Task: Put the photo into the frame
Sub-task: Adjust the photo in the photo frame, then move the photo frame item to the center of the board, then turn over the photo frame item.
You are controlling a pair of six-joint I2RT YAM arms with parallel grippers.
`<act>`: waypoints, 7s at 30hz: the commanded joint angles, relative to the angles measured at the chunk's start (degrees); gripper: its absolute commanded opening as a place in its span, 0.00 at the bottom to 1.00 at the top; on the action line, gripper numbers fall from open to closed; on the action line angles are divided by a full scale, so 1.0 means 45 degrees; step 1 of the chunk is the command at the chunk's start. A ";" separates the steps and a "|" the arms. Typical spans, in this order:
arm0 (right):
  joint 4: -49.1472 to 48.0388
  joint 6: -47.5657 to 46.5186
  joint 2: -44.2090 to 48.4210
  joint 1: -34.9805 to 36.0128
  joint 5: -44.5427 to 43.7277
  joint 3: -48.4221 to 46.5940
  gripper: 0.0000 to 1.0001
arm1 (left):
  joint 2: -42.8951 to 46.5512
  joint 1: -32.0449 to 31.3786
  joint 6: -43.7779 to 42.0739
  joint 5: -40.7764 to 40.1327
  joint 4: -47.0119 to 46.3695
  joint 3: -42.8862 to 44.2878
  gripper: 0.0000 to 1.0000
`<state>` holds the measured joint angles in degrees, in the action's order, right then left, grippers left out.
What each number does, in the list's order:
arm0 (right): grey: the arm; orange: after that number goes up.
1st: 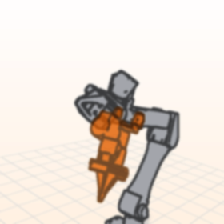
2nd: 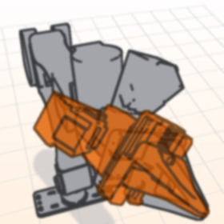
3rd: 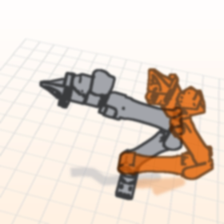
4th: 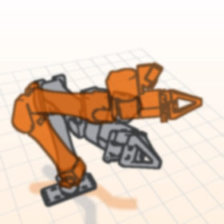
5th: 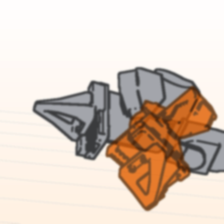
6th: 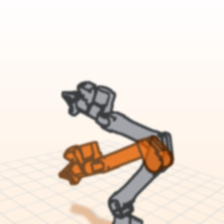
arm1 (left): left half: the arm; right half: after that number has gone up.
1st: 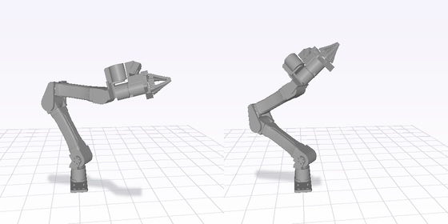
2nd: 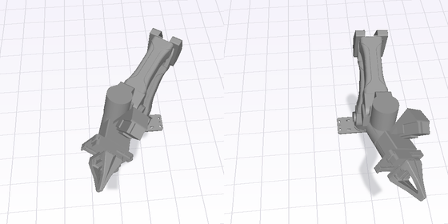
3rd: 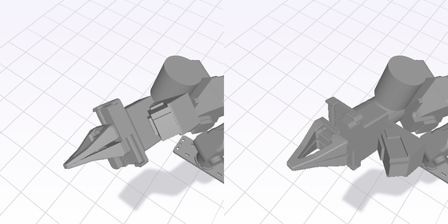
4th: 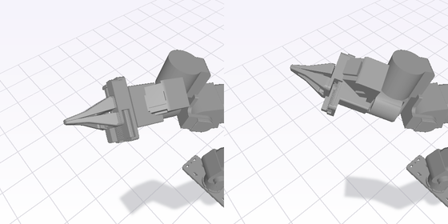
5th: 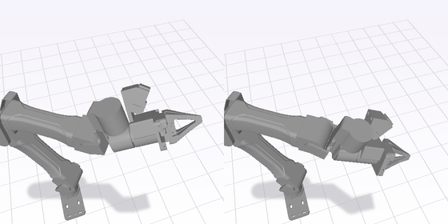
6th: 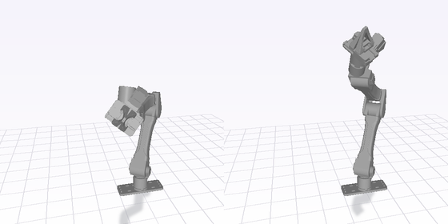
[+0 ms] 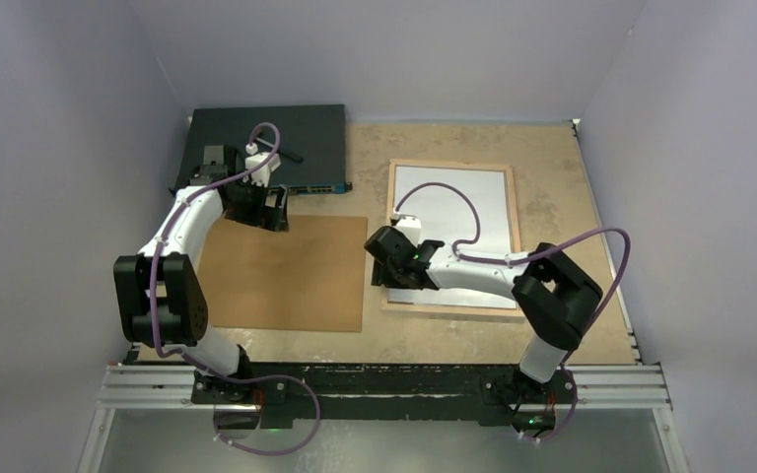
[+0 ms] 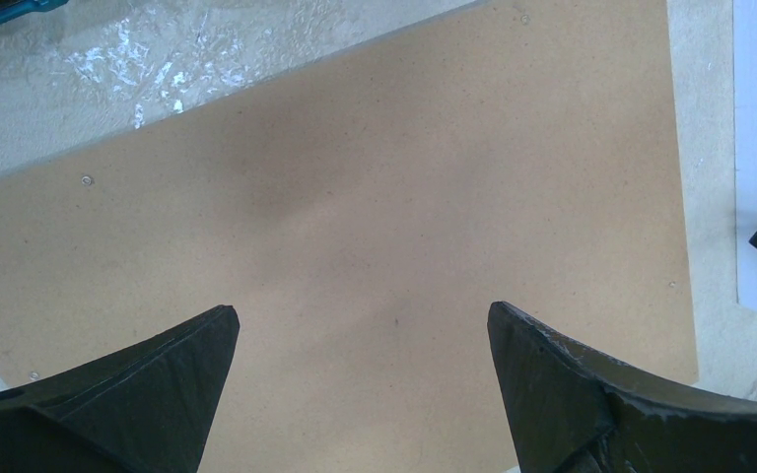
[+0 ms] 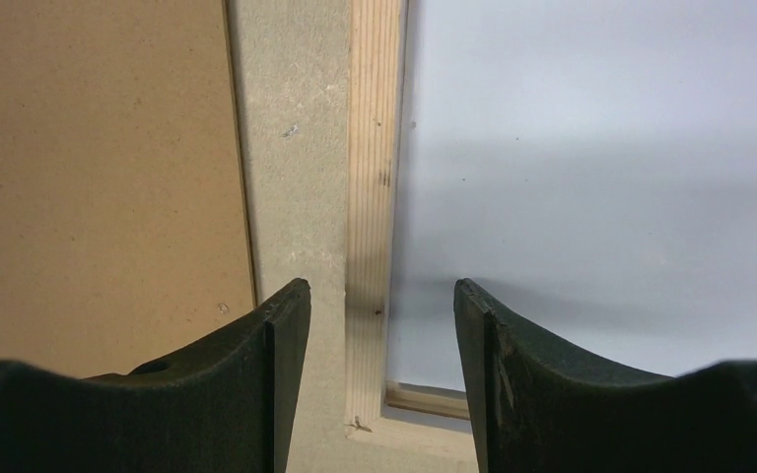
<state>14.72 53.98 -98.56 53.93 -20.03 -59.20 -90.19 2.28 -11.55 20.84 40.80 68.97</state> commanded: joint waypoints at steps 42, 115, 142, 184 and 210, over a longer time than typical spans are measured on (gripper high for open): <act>0.0706 0.0622 -0.3006 0.0690 0.0474 -0.4685 0.91 | -0.2204 0.7057 -0.5950 -0.2685 -0.1500 -0.1587 0.89; -0.3208 0.3228 0.2031 -0.2031 0.4391 -0.0769 0.96 | -0.2042 0.0604 -0.4065 -0.3198 -0.1940 -0.3769 0.59; -0.3996 0.1232 0.4153 -0.4737 0.5137 0.4467 0.91 | -0.1648 -0.0845 -0.3314 -0.4591 -0.1799 -0.3712 0.56; -0.8729 0.2008 0.6166 -0.4552 0.9213 0.4923 0.53 | -0.1962 -0.0875 -0.3252 -0.3714 -0.1234 -0.3140 0.49; -0.2591 0.4549 0.4680 -0.3997 0.7221 -0.1252 0.00 | 0.5575 -0.3787 -0.7916 0.1482 0.4431 0.1767 0.95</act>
<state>2.04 69.47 -78.43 36.10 15.11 -58.65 -70.15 -10.39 -37.60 20.60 48.18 81.52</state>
